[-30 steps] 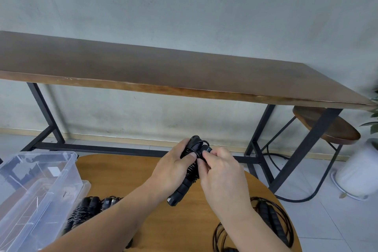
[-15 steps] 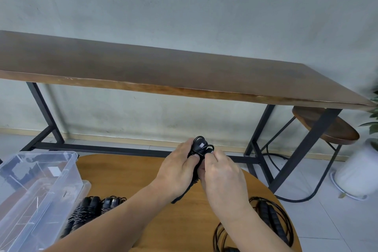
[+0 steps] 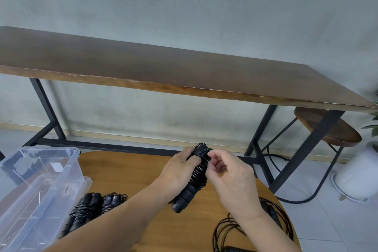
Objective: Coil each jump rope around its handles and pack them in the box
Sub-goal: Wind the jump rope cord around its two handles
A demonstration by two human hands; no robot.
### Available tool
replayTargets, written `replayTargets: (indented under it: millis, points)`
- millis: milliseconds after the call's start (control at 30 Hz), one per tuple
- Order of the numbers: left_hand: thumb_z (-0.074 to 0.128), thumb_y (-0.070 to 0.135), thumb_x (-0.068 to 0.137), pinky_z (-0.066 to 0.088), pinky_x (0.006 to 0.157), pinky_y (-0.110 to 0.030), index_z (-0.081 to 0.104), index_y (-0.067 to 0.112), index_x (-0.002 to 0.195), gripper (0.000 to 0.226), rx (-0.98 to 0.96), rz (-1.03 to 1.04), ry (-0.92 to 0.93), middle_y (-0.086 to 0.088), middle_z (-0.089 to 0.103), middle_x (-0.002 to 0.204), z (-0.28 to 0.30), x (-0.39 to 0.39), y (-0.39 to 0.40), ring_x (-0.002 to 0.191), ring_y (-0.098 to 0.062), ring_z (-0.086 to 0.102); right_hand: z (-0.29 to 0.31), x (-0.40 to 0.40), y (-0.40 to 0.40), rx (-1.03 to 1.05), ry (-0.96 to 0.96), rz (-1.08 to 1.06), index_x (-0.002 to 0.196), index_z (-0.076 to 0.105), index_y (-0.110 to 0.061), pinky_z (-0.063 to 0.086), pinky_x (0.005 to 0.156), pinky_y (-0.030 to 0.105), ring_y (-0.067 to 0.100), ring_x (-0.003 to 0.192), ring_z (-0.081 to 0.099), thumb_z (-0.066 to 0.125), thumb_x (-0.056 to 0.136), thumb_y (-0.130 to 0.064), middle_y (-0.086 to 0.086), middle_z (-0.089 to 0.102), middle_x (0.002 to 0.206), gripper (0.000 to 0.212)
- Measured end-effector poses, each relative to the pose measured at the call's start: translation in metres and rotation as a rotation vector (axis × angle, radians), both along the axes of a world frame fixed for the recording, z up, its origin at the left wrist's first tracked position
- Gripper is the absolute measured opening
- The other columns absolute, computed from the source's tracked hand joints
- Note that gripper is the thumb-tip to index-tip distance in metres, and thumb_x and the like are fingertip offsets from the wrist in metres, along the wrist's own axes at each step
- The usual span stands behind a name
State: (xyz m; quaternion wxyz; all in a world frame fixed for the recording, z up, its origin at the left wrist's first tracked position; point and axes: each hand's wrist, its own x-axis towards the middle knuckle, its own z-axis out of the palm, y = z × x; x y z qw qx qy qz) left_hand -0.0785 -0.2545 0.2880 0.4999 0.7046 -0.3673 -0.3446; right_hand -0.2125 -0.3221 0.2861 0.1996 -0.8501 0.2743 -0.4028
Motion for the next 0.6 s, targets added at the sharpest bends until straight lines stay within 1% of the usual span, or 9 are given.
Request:
replayTargets:
  millis: [100, 133, 200, 267, 367, 400, 467, 533, 600]
  points:
    - [0.053, 0.03, 0.084, 0.054, 0.082, -0.046, 0.068, 0.028, 0.107, 0.027, -0.021, 0.017, 0.151, -0.004, 0.07, 0.09, 0.0, -0.002, 0.0, 0.081, -0.022, 0.065, 0.001, 0.001, 0.004, 0.085, -0.053, -0.016, 0.098, 0.07, -0.026, 0.047, 0.07, 0.01, 0.002, 0.081, 0.061, 0.074, 0.081, -0.009, -0.02, 0.064, 0.079, 0.024]
    - [0.054, 0.03, 0.082, 0.055, 0.082, -0.048, 0.069, 0.025, 0.105, 0.028, -0.034, 0.032, 0.211, -0.006, 0.07, 0.09, 0.0, -0.002, 0.0, 0.079, -0.023, 0.065, 0.002, 0.001, 0.004, 0.103, -0.061, -0.011, 0.098, 0.07, -0.025, 0.047, 0.071, 0.009, 0.001, 0.082, 0.062, 0.074, 0.082, -0.01, -0.021, 0.065, 0.08, 0.023]
    - [0.054, 0.021, 0.088, 0.057, 0.076, -0.046, 0.07, 0.022, 0.106, 0.024, -0.048, 0.054, 0.293, -0.01, 0.07, 0.091, -0.001, -0.002, 0.0, 0.077, -0.024, 0.066, 0.002, -0.002, 0.004, 0.135, -0.062, 0.006, 0.1, 0.07, -0.025, 0.046, 0.073, 0.007, 0.0, 0.084, 0.063, 0.074, 0.082, -0.009, -0.021, 0.066, 0.083, 0.024]
    - [0.053, 0.014, 0.092, 0.057, 0.073, -0.044, 0.071, 0.021, 0.106, 0.023, -0.06, 0.064, 0.344, -0.012, 0.071, 0.091, -0.003, -0.003, 0.001, 0.076, -0.025, 0.067, 0.002, -0.007, 0.005, 0.179, -0.044, 0.026, 0.101, 0.069, -0.029, 0.046, 0.076, 0.006, 0.001, 0.088, 0.063, 0.074, 0.08, -0.008, -0.021, 0.067, 0.087, 0.03]
    - [0.054, 0.011, 0.091, 0.057, 0.071, -0.044, 0.071, 0.019, 0.103, 0.022, -0.069, 0.062, 0.363, -0.012, 0.071, 0.09, -0.002, -0.003, 0.0, 0.075, -0.026, 0.066, 0.002, -0.011, 0.006, 0.266, -0.049, 0.02, 0.099, 0.063, -0.041, 0.047, 0.08, 0.009, 0.0, 0.093, 0.063, 0.074, 0.079, -0.009, -0.021, 0.066, 0.092, 0.04]
    - [0.054, 0.011, 0.091, 0.057, 0.071, -0.044, 0.071, 0.018, 0.103, 0.022, -0.071, 0.064, 0.37, -0.013, 0.07, 0.089, -0.001, -0.004, 0.0, 0.075, -0.027, 0.066, 0.002, -0.011, 0.006, 0.305, -0.085, 0.01, 0.098, 0.062, -0.041, 0.048, 0.081, 0.01, 0.0, 0.093, 0.064, 0.075, 0.079, -0.009, -0.021, 0.067, 0.092, 0.039]
    - [0.055, 0.015, 0.089, 0.057, 0.072, -0.048, 0.071, 0.019, 0.102, 0.021, -0.086, 0.065, 0.39, -0.014, 0.069, 0.088, 0.003, -0.005, -0.002, 0.075, -0.03, 0.065, 0.001, -0.011, 0.007, 0.382, -0.186, 0.004, 0.098, 0.065, -0.036, 0.05, 0.079, 0.009, 0.001, 0.09, 0.066, 0.078, 0.079, -0.008, -0.018, 0.069, 0.089, 0.036]
    - [0.057, 0.025, 0.079, 0.057, 0.076, -0.051, 0.073, 0.023, 0.097, 0.024, -0.094, 0.062, 0.379, -0.013, 0.07, 0.088, 0.005, -0.004, -0.003, 0.076, -0.03, 0.065, 0.0, -0.011, 0.008, 0.354, -0.219, -0.002, 0.1, 0.07, -0.028, 0.051, 0.078, 0.009, 0.003, 0.089, 0.068, 0.078, 0.079, -0.006, -0.015, 0.07, 0.089, 0.031]
    - [0.057, 0.029, 0.071, 0.056, 0.078, -0.052, 0.073, 0.024, 0.096, 0.03, -0.098, 0.049, 0.378, -0.012, 0.07, 0.089, 0.008, -0.005, -0.004, 0.077, -0.029, 0.065, 0.0, -0.011, 0.01, 0.325, -0.224, -0.013, 0.1, 0.071, -0.026, 0.051, 0.078, 0.008, 0.002, 0.088, 0.068, 0.078, 0.079, -0.006, -0.015, 0.07, 0.09, 0.03]
